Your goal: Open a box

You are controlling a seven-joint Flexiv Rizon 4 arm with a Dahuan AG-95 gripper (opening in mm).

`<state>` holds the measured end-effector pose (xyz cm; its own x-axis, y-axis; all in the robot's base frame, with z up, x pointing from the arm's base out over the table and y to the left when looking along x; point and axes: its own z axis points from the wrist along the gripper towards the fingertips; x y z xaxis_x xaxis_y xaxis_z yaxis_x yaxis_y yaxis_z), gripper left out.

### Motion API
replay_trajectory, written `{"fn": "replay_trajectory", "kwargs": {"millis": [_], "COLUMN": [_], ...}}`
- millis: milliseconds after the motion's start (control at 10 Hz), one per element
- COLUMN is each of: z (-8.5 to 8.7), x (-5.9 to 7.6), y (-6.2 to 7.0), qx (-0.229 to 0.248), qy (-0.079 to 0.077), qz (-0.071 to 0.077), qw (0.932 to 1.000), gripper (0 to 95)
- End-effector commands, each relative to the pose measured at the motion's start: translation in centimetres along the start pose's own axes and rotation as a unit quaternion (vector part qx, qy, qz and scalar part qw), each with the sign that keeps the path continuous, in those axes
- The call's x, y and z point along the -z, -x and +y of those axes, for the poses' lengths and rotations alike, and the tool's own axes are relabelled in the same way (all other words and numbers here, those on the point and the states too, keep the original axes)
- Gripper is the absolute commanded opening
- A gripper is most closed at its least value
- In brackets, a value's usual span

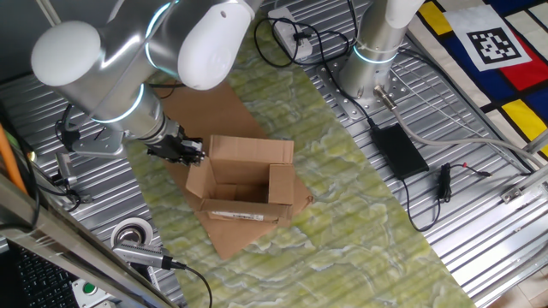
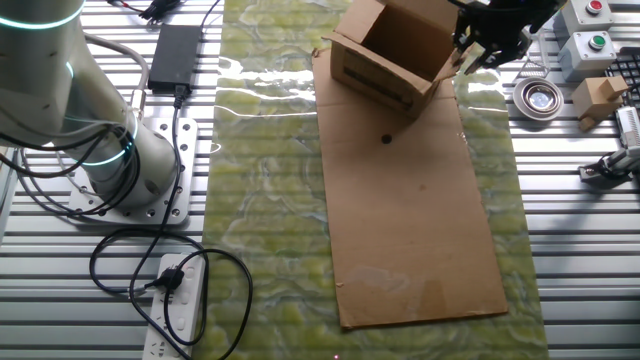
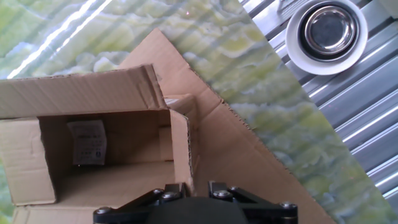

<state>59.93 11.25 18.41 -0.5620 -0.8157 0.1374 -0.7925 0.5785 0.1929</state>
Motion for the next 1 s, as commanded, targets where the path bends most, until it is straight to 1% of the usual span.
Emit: {"fn": "replay_trajectory", "kwargs": {"millis": [100, 300, 600, 1000], "z": [-0.2, -0.3, -0.5, -0.7], "x": [-0.2, -0.4, -0.8, -1.3], "y": [0.1, 0.2, 0.2, 0.3], "qx": [-0.002, -0.004, -0.001, -0.001], "qy": [-0.003, -0.008, -0.027, -0.038], "qz": [-0.001, -0.002, -0.007, -0.013], "qw": [1.0000, 1.0000, 0.9996, 0.9992], "gripper": [19.0, 19.0, 19.0, 19.0]}}
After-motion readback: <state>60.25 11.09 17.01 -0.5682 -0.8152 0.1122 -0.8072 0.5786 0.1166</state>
